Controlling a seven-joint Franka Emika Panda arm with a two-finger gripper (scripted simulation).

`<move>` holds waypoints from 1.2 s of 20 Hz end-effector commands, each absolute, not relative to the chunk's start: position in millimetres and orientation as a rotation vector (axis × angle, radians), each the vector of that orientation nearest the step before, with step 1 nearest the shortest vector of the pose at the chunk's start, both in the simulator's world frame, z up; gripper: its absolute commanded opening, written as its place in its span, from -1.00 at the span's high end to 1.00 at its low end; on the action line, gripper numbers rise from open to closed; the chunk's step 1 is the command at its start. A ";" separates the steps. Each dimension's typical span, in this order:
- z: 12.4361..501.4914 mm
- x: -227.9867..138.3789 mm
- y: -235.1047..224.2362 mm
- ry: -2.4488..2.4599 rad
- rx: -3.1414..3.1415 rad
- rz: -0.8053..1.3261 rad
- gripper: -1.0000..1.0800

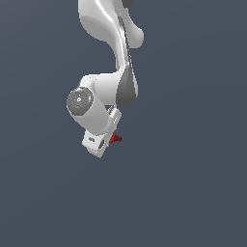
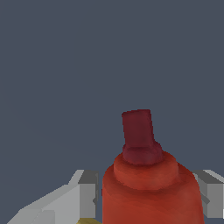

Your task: Pick up the object and move it to a goal position.

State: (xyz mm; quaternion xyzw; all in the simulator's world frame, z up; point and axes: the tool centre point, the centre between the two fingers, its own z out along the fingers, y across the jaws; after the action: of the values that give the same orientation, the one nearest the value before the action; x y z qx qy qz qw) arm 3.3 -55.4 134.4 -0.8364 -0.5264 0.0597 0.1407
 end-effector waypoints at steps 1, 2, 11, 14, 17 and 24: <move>156.0 -9.9 -72.9 -1.521 -2.418 0.169 1.00; 163.9 -15.3 -79.7 -1.521 -2.418 0.169 1.00; 230.6 -59.9 -138.4 -1.521 -2.417 0.167 1.00; 248.5 -71.0 -154.3 -1.521 -2.416 0.166 1.00; 262.3 -79.5 -166.5 -1.522 -2.416 0.166 1.00; 275.1 -86.0 -179.2 -1.523 -2.416 0.167 1.00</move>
State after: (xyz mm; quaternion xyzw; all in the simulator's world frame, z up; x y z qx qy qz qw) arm -86.1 -178.0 272.4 -0.8365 -0.5263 0.0582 0.1411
